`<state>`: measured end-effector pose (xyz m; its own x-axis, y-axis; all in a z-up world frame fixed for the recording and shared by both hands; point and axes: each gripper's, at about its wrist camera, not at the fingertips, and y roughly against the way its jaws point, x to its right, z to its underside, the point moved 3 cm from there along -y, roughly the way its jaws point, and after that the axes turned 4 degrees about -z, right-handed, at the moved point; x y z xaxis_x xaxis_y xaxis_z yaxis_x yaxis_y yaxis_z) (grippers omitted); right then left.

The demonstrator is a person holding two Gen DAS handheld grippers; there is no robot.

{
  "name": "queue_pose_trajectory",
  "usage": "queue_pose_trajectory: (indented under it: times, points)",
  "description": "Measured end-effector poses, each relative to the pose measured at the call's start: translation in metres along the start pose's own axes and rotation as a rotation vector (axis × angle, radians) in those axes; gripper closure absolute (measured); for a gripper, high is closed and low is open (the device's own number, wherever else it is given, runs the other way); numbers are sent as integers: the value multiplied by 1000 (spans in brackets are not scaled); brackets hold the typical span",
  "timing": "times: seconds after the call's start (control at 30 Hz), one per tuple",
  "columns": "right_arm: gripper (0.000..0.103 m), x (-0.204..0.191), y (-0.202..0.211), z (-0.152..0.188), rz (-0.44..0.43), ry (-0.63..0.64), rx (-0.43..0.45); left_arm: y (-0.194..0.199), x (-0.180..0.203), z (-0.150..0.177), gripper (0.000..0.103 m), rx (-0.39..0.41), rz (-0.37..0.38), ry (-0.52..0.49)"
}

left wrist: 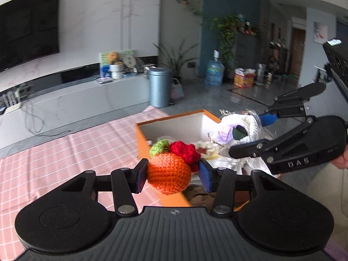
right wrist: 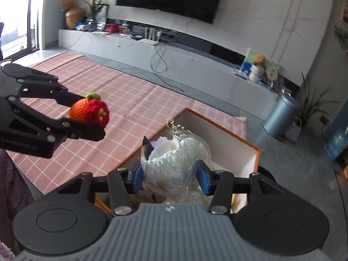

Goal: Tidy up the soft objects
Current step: 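Carry the crocheted fruit and plastic bundle over the orange box with both grippers, then lower both items into the box and open both grippers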

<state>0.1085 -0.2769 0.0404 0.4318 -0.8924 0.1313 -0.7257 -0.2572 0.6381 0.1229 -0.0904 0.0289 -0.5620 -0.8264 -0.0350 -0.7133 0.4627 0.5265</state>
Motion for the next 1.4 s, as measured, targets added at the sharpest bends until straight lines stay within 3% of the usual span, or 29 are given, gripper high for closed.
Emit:
queue_pose_trajectory:
  times: [0.27,0.47,0.6,0.8,0.87,0.97,1.1,1.4]
  points:
    - [53,38,-9,23,38,-120,-35,-42,26,-3,47,-54,59,-63]
    - [53,67,-28,32,22,-252,-43,-66,34,0,47,-101,61,-79]
    - [53,76,-41,33,-17,-313,-46,-80,37,3,47,-142,70,-100]
    - [52,77,-61,42,-166,-380,-127,-93,45,16,47,-222,97,-194]
    - [52,74,-62,46,-205,-366,-153,-96,50,23,47,-248,82,-252]
    - [52,71,-69,54,-196,-298,-201,-100,54,31,47,-272,83,-302]
    - [52,73,-84,63,-212,-283,-257,-104,55,35,47,-302,70,-313]
    - [46,62,-101,66,-210,-234,-285,-112,57,36,47,-335,86,-321]
